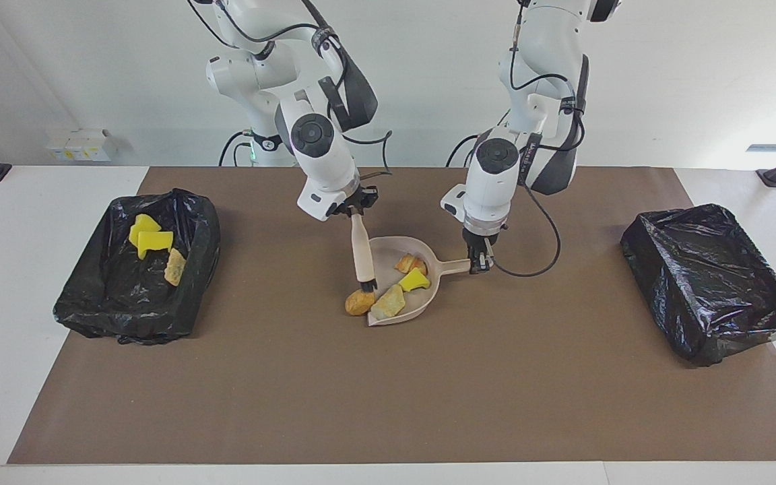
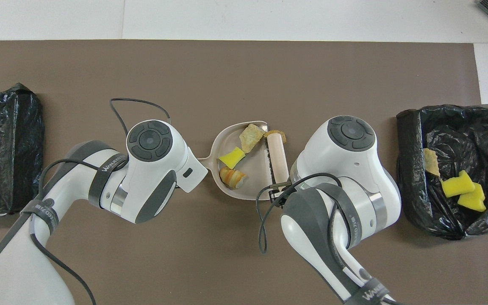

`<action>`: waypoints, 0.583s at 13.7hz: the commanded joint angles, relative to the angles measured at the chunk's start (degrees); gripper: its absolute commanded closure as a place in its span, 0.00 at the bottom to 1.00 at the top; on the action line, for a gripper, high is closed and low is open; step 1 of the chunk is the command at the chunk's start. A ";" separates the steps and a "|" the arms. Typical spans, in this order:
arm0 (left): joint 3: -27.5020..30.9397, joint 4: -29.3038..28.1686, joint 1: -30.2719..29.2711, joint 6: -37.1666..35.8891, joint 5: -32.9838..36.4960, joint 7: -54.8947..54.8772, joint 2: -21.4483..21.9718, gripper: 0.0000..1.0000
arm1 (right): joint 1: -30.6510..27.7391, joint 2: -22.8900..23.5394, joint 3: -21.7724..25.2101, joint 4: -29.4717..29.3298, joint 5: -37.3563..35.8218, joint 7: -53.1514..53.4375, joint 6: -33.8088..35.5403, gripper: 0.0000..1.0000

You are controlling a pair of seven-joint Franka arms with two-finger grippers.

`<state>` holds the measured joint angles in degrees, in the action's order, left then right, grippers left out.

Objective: Sweep and dump trash in bin
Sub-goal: 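Sweep the remaining crusts into the dustpan with the brush in the right gripper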

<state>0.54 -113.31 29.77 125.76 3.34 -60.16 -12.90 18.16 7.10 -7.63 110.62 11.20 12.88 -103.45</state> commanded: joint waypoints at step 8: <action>1.04 -2.70 -0.06 -2.44 1.05 -0.22 1.74 1.00 | -7.61 4.32 -0.72 -1.19 -10.15 -14.02 -5.00 1.00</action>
<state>0.79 -113.70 29.74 124.65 3.34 -60.36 -12.73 9.96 9.84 -7.50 109.94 1.67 -0.49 -107.10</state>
